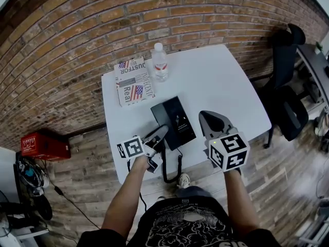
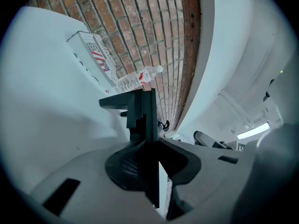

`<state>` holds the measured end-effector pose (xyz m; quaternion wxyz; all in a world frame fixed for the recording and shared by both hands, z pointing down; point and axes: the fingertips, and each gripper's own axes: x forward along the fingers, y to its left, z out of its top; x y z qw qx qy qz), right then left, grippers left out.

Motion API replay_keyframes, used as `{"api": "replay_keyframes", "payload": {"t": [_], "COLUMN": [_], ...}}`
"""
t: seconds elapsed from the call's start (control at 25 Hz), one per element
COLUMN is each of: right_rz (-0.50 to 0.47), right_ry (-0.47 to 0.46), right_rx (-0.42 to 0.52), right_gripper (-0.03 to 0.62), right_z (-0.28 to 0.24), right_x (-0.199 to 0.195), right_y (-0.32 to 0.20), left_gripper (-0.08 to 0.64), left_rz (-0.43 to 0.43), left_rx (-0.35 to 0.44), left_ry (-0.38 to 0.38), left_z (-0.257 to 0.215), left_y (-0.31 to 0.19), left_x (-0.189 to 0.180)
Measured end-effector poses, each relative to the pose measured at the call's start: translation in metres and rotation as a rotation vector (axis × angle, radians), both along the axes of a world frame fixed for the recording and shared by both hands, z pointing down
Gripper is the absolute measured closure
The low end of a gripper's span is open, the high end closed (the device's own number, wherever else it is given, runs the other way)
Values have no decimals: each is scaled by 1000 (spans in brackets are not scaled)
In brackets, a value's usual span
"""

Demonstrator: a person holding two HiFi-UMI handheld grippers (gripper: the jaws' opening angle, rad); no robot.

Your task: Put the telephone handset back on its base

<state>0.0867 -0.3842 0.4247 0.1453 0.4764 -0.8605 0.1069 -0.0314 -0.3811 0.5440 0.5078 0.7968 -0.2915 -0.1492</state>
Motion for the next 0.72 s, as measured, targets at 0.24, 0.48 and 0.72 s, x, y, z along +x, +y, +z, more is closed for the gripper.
{"api": "replay_keyframes", "payload": {"t": [0.24,0.48,0.72], "right_rz": [-4,-5,-3], "right_ry": [-4,-4,-7], "right_rx": [-1,2,3], "right_gripper": [591,591,591], "right_z": [1,0,-2], "right_x": [1,1,3], "right_y": [2,5,7], "left_gripper": [482,482,482], "left_rz": [7,15,29], "left_rx": [-15,-29,-47], "left_ry": [-24,-22,-47], "left_z": [2,3,4], "left_y": [0,1,1], "left_x": [0,0,-2]}}
